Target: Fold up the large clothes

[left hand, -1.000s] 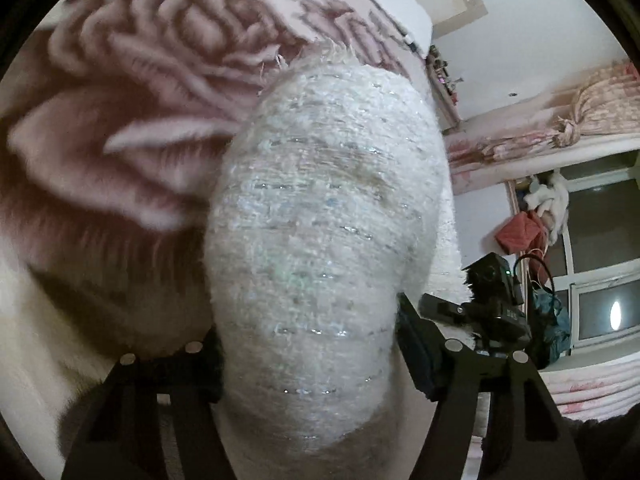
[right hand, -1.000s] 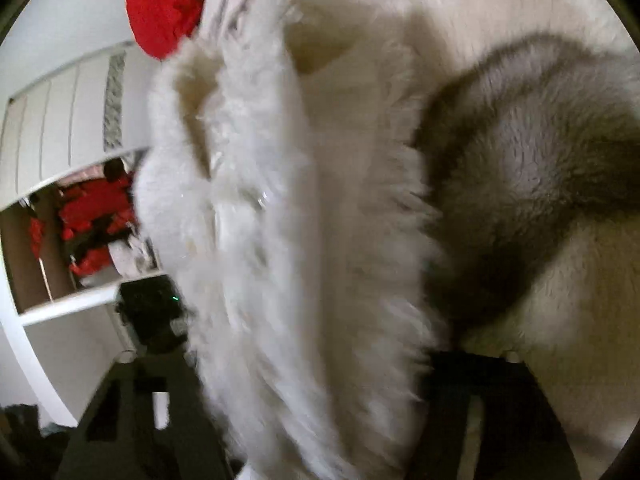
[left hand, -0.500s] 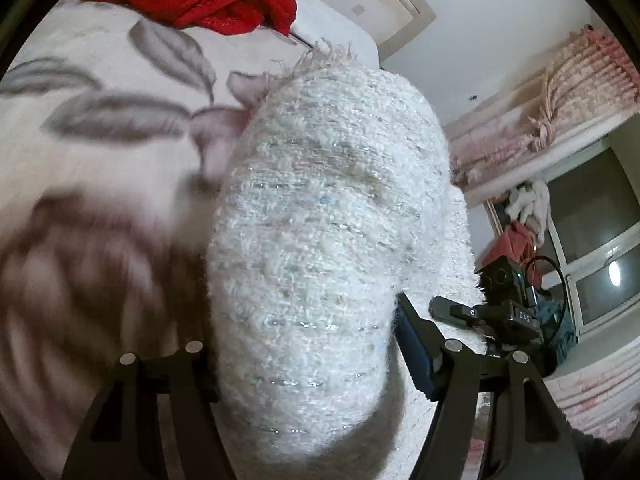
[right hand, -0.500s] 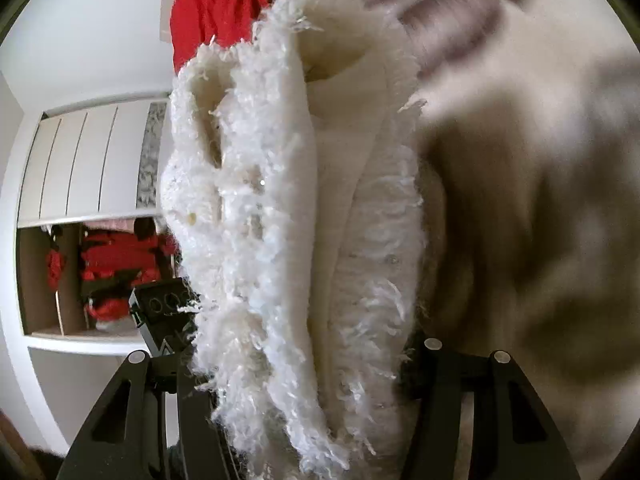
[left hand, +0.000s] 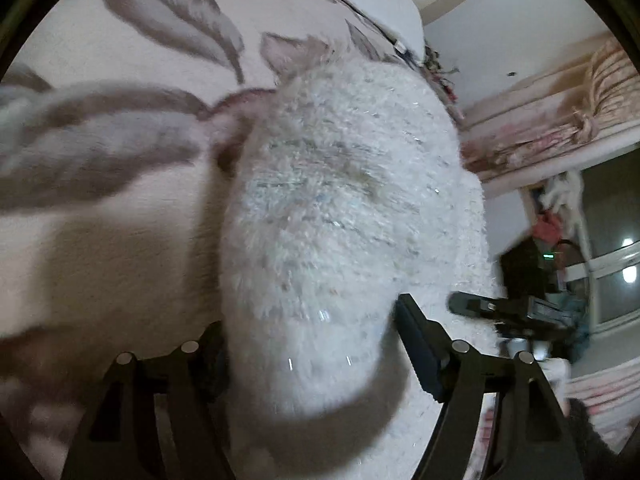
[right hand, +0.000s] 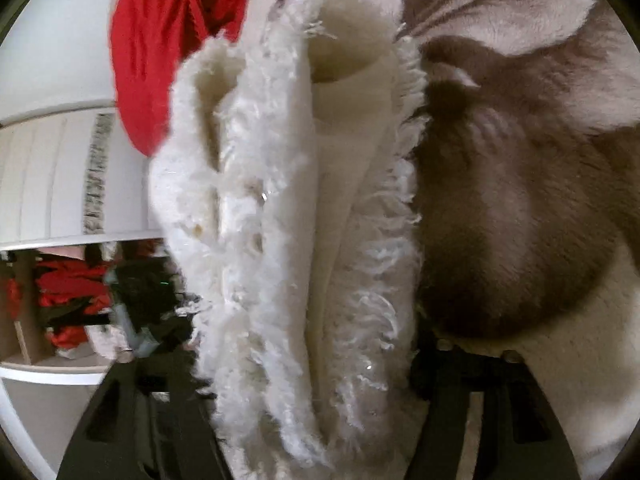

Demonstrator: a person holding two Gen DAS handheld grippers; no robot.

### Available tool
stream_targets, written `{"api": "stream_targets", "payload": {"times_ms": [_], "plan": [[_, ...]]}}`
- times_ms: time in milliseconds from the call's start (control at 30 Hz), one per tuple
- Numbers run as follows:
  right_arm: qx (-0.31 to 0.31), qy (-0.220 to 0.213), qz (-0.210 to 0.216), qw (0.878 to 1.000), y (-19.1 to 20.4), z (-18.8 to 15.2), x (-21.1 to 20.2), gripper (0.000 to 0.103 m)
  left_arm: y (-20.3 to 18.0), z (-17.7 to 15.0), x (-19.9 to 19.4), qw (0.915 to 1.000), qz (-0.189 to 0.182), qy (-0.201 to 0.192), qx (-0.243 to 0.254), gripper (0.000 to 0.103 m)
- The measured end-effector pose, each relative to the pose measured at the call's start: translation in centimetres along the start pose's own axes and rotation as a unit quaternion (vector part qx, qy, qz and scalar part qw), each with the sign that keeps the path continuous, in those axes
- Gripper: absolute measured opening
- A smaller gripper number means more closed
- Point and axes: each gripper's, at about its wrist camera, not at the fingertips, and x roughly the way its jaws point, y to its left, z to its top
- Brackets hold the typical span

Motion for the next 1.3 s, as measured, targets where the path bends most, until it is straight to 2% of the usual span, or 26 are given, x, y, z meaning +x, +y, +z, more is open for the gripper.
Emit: {"api": "stream_targets", "payload": {"times_ms": [33, 100, 133, 167, 200, 233, 300, 333, 367, 433, 467, 533, 567, 633, 733, 867, 933, 1100, 1300], "plan": [[-0.008, -0.004, -0.033, 0.999, 1.7, -0.3, -0.5, 0.077, -0.8, -0.3, -0.6, 0.9995, 0.027, -0.012, 0.009, 0.071], [-0.024, -0.021, -0.095, 0.995, 2.6, -3.1, -2.5, 0.079, -2.5, -1.2, -2.2, 0.9942, 0.09, -0.043, 0.039, 0.073], [-0.033, -0.041, -0.144, 0.988, 3.8, -4.5, -3.5, 0.08, -3.3, -1.7, -2.9, 0.9879, 0.13, -0.059, 0.06, 0.075], [-0.042, -0.053, -0.181, 0.981, 4.8, -5.2, -4.2, 0.083, -5.1, -2.8, -3.8, 0.9768, 0.179, -0.077, 0.089, 0.089], [-0.051, -0.065, -0.211, 0.974, 5.6, -6.1, -4.8, 0.084, -5.7, -3.2, -4.3, 0.9701, 0.203, -0.083, 0.104, 0.1], [-0.061, -0.078, -0.255, 0.962, 6.7, -7.2, -5.5, 0.085, -7.2, -4.3, -5.0, 0.9594, 0.236, -0.092, 0.125, 0.101], [-0.072, -0.1, -0.317, 0.94, 8.5, -10.1, -5.9, 0.086, -8.9, -6.0, -6.3, 0.9454, 0.273, -0.103, 0.145, 0.101], [-0.079, -0.115, -0.351, 0.926, 8.8, -12.7, -6.3, 0.087, -9.7, -6.8, -7.1, 0.9382, 0.29, -0.111, 0.153, 0.101], [-0.085, -0.124, -0.371, 0.917, 9.6, -14.0, -6.7, 0.088, -10.1, -7.4, -8.2, 0.9323, 0.304, -0.117, 0.156, 0.101], [-0.088, -0.137, -0.4, 0.902, 12.8, -16.8, -6.6, 0.088, -11.3, -8.5, -9.9, 0.9258, 0.317, -0.128, 0.161, 0.101], [-0.086, -0.142, -0.407, 0.898, 13.3, -18.2, -7.3, 0.089, -11.4, -9.0, -10.9, 0.9241, 0.322, -0.131, 0.158, 0.102], [-0.084, -0.154, -0.42, 0.89, 14.8, -19.8, -8.2, 0.089, -12.1, -10.1, -13.2, 0.9271, 0.317, -0.135, 0.148, 0.102], [-0.085, -0.159, -0.424, 0.888, 16.5, -20.3, -9.1, 0.09, -12.7, -10.4, -14.2, 0.9259, 0.32, -0.139, 0.145, 0.102], [-0.094, -0.169, -0.43, 0.882, 18.9, -24.2, -11.0, 0.09, -14.3, -10.9, -16.2, 0.9233, 0.327, -0.144, 0.142, 0.102], [-0.099, -0.18, -0.429, 0.879, 21.3, -28.6, -14.1, 0.09, -16.9, -11.1, -18.5, 0.9233, 0.326, -0.151, 0.135, 0.102], [-0.104, -0.207, -0.417, 0.879, 25.1, -33.2, -18.5, 0.09, -20.6, -13.7, -23.6, 0.9241, 0.319, -0.164, 0.131, 0.102], [-0.11, -0.224, -0.417, 0.874, 27.7, -36.5, -21.3, 0.09, -21.9, -14.8, -25.4, 0.9263, 0.314, -0.165, 0.127, 0.102], [-0.124, -0.249, -0.415, 0.866, 32.3, -43.7, -26.6, 0.09, -26.8, -19.2, -31.5, 0.9217, 0.314, -0.184, 0.136, 0.102], [-0.134, -0.279, -0.405, 0.86, 38.0, -52.6, -33.0, 0.09, -32.1, -24.1, -38.0, 0.9234, 0.3, -0.197, 0.136, 0.102]]}}
